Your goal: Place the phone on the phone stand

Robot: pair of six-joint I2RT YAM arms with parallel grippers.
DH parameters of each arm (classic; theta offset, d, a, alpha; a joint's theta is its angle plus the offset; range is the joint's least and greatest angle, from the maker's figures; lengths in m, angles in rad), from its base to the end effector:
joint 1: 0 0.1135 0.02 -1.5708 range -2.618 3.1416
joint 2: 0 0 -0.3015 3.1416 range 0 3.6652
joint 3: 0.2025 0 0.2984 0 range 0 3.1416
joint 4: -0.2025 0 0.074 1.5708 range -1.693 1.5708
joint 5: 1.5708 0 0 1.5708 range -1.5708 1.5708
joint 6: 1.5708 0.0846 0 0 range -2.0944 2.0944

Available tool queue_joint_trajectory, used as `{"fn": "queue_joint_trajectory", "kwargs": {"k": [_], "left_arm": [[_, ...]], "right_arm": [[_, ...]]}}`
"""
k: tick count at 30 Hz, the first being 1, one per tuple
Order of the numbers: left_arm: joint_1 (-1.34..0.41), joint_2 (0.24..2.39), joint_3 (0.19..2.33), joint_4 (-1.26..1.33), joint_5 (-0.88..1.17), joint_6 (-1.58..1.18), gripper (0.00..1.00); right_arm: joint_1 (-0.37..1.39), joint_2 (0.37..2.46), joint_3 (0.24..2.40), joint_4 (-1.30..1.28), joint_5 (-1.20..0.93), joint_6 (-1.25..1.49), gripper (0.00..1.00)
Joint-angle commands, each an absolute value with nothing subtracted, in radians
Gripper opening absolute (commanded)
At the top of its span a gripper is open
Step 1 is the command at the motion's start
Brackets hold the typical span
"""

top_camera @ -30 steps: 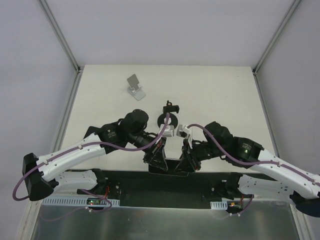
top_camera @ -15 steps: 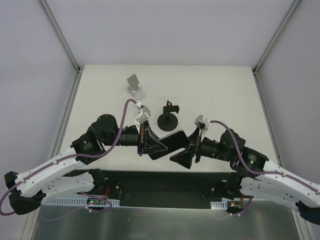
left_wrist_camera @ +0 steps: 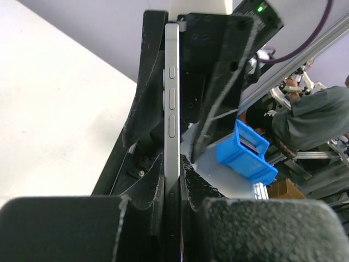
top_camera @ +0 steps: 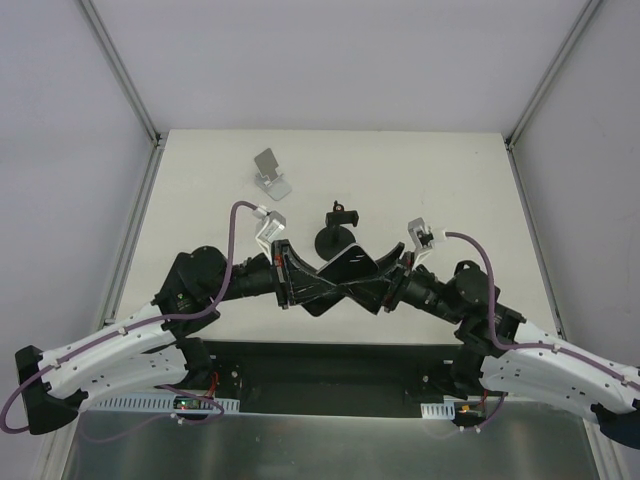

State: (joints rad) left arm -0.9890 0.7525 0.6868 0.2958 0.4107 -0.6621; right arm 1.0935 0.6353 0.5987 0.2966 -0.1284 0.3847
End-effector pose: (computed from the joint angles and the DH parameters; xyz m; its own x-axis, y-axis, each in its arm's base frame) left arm 0.1054 -0.2217 0.3948 -0.5034 -0.2604 -0.8239 0.8497 0.0241 -0.5267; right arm 0.0934 0.2041 0.3823 -0.2425 0.3414 -0.9081 -0.9135 0.2347 0.3322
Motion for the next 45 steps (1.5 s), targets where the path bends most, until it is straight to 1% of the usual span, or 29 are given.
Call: {"fn": "queue_joint_trajectory", "kwargs": {"k": [1,4,5,6,7,9,10,11,14,15,17,18,20,21,22,24,25,27,28,30,33,35,37,38,39,40,42,43,45], "left_arm": [[-0.996,0.727,0.689,0.491,0.405,-0.701,0.00],[-0.996,0.723,0.675,0.509,0.410,-0.710,0.00],[-0.996,0.727,0.676,0.500,0.413,-0.712,0.00],[-0.996,0.729,0.684,0.486,0.419,-0.707,0.00],[-0.996,0.730,0.690,0.471,0.425,-0.701,0.03],[-0.996,0.726,0.715,0.399,0.433,-0.689,0.29],[-0.996,0.723,0.725,0.358,0.437,-0.683,0.39],[-0.996,0.719,0.761,0.271,0.437,-0.657,0.55],[-0.996,0.716,0.849,0.135,0.468,-0.591,0.68],[-0.994,0.722,0.880,0.038,0.469,-0.580,0.68],[-0.994,0.771,0.976,-0.058,0.491,-0.539,0.67],[-0.996,0.794,1.006,-0.124,0.512,-0.526,0.64],[-0.994,0.872,1.073,-0.169,0.586,-0.509,0.59],[-0.994,0.897,1.089,-0.179,0.607,-0.508,0.53],[-0.994,0.919,1.098,-0.184,0.638,-0.509,0.50],[-0.994,0.979,1.126,-0.184,0.715,-0.508,0.41],[-0.997,0.994,1.132,-0.184,0.733,-0.503,0.32],[-0.996,1.011,1.140,-0.183,0.729,-0.502,0.25],[-0.996,1.009,1.138,-0.183,0.718,-0.497,0.19],[-0.996,1.006,1.141,-0.178,0.719,-0.494,0.13],[-0.996,1.015,1.154,-0.178,0.758,-0.497,0.07],[-0.996,1.019,1.155,-0.178,0.770,-0.495,0.00],[-0.996,0.997,1.149,-0.176,0.744,-0.495,0.00],[-0.996,0.986,1.144,-0.178,0.718,-0.495,0.00],[-0.996,0.971,1.141,-0.175,0.688,-0.499,0.00],[-0.996,0.957,1.138,-0.167,0.617,-0.511,0.00],[-0.996,0.904,1.118,-0.134,0.565,-0.532,0.00],[-0.996,0.876,1.108,-0.076,0.524,-0.566,0.00],[-0.996,0.855,1.078,-0.019,0.494,-0.600,0.00]], "right_arm": [[1.097,0.603,0.574,0.437,-0.061,0.419,0.38],[1.097,0.609,0.571,0.471,-0.081,0.422,0.21],[1.095,0.614,0.574,0.485,-0.087,0.422,0.10],[1.095,0.617,0.577,0.485,-0.090,0.419,0.03],[1.094,0.618,0.578,0.483,-0.094,0.417,0.01],[1.095,0.608,0.581,0.482,-0.103,0.402,0.01],[1.094,0.604,0.584,0.473,-0.107,0.397,0.01],[1.094,0.603,0.589,0.456,-0.112,0.378,0.01],[1.089,0.606,0.650,0.326,-0.170,0.330,0.01],[1.089,0.623,0.673,0.284,-0.226,0.293,0.01],[1.088,0.646,0.734,0.181,-0.285,0.262,0.01],[1.086,0.666,0.745,0.160,-0.342,0.243,0.01],[1.088,0.689,0.768,0.123,-0.397,0.232,0.01],[1.088,0.705,0.790,0.111,-0.435,0.226,0.01],[1.088,0.712,0.796,0.100,-0.448,0.219,0.01],[1.088,0.710,0.802,0.089,-0.443,0.216,0.01],[1.089,0.707,0.802,0.089,-0.442,0.215,0.01],[1.089,0.706,0.802,0.092,-0.454,0.212,0.01],[1.089,0.706,0.807,0.089,-0.462,0.212,0.01],[1.088,0.707,0.810,0.083,-0.474,0.207,0.01],[1.089,0.707,0.813,0.072,-0.476,0.202,0.01],[1.088,0.713,0.824,0.060,-0.477,0.196,0.01],[1.088,0.721,0.831,0.046,-0.472,0.195,0.02],[1.088,0.724,0.828,0.045,-0.469,0.195,0.09],[1.089,0.726,0.822,0.044,-0.465,0.198,0.19],[1.091,0.726,0.816,0.055,-0.462,0.204,0.35],[1.094,0.727,0.784,0.089,-0.453,0.225,0.49],[1.103,0.730,0.772,0.118,-0.443,0.235,0.59],[1.111,0.735,0.735,0.167,-0.425,0.251,0.64]]}}
